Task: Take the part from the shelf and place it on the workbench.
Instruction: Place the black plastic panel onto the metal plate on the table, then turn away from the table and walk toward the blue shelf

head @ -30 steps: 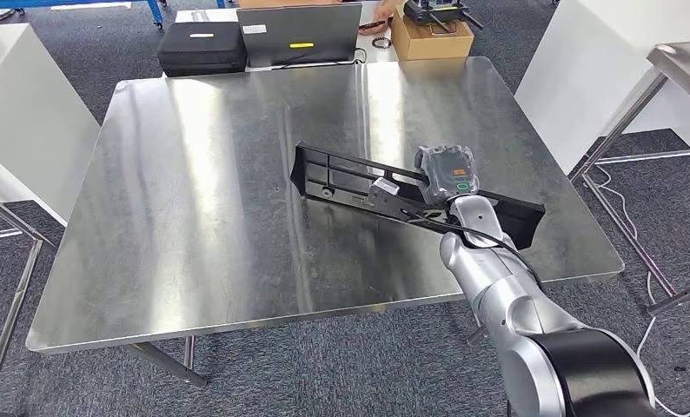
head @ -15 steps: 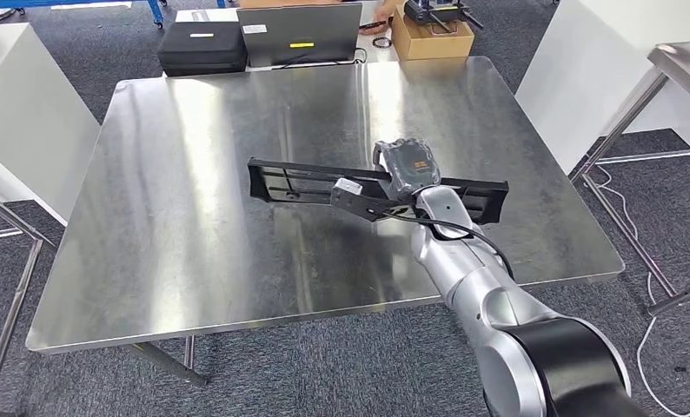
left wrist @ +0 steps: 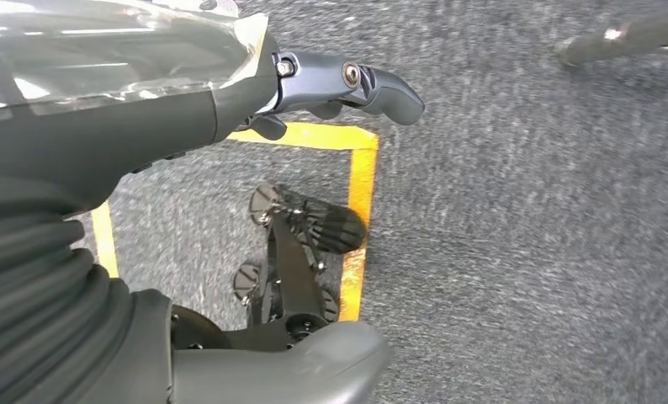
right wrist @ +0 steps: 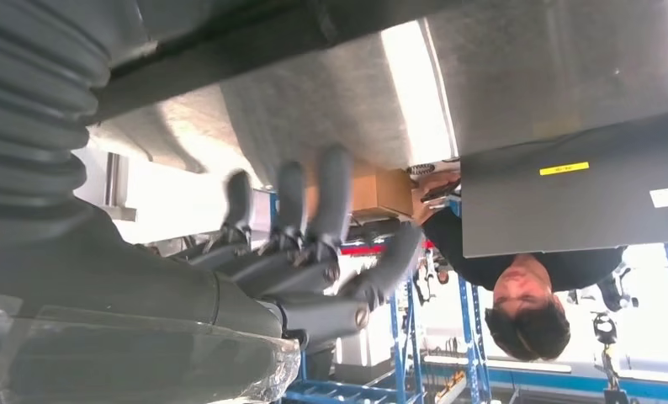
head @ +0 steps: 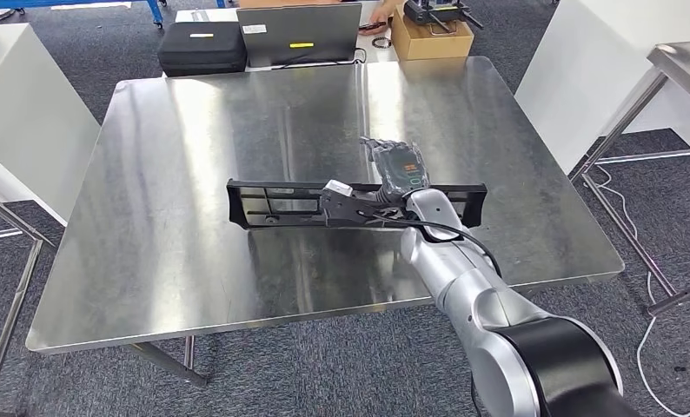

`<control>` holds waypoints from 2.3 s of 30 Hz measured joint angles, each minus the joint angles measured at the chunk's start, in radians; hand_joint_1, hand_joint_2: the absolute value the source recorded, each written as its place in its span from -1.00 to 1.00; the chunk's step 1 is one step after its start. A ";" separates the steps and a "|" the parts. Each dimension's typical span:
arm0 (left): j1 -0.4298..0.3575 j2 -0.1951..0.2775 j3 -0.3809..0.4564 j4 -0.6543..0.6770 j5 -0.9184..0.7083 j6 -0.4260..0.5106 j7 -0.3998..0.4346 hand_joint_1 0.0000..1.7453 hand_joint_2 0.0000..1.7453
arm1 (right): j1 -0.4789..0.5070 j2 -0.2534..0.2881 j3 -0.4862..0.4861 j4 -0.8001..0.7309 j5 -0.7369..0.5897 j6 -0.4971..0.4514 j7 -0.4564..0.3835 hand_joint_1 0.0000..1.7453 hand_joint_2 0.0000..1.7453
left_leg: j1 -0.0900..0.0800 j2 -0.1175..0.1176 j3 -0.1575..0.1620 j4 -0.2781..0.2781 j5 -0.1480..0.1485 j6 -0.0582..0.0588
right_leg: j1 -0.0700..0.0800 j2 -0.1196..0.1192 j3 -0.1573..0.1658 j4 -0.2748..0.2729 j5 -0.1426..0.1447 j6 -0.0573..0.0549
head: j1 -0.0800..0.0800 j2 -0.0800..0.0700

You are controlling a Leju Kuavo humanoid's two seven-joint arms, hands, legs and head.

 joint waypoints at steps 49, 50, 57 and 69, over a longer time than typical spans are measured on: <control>-0.038 0.012 -0.093 0.000 -0.167 -0.085 0.059 -1.00 -1.00 | 0.112 -0.395 -0.358 -0.024 -0.301 0.315 0.337 -1.00 1.00 | -0.002 -0.005 0.004 0.001 -0.002 0.002 | -0.002 -0.004 0.005 -0.001 -0.002 0.004 | 0.000 0.000; -0.039 0.012 -0.095 0.000 -0.167 -0.086 0.055 -1.00 -1.00 | 0.124 -0.401 -0.365 -0.032 -0.303 0.295 0.321 -1.00 1.00 | -0.002 -0.005 0.004 0.001 -0.002 0.002 | -0.002 -0.004 0.005 -0.001 -0.002 0.004 | 0.000 0.000; -0.036 0.007 -0.100 0.000 -0.144 -0.091 0.002 -1.00 -1.00 | 0.217 -0.406 -0.434 -0.149 -0.397 0.145 0.121 -1.00 1.00 | -0.002 -0.005 0.003 0.001 -0.002 0.002 | -0.002 -0.004 0.005 -0.001 -0.002 0.004 | 0.000 0.000; -0.029 0.003 -0.097 0.000 -0.121 -0.076 -0.041 -1.00 -1.00 | 0.342 -0.352 -0.512 -0.412 -0.672 0.100 -0.156 -1.00 1.00 | -0.002 -0.006 0.003 0.001 -0.002 0.002 | -0.001 -0.005 0.006 -0.001 -0.003 0.004 | 0.000 0.000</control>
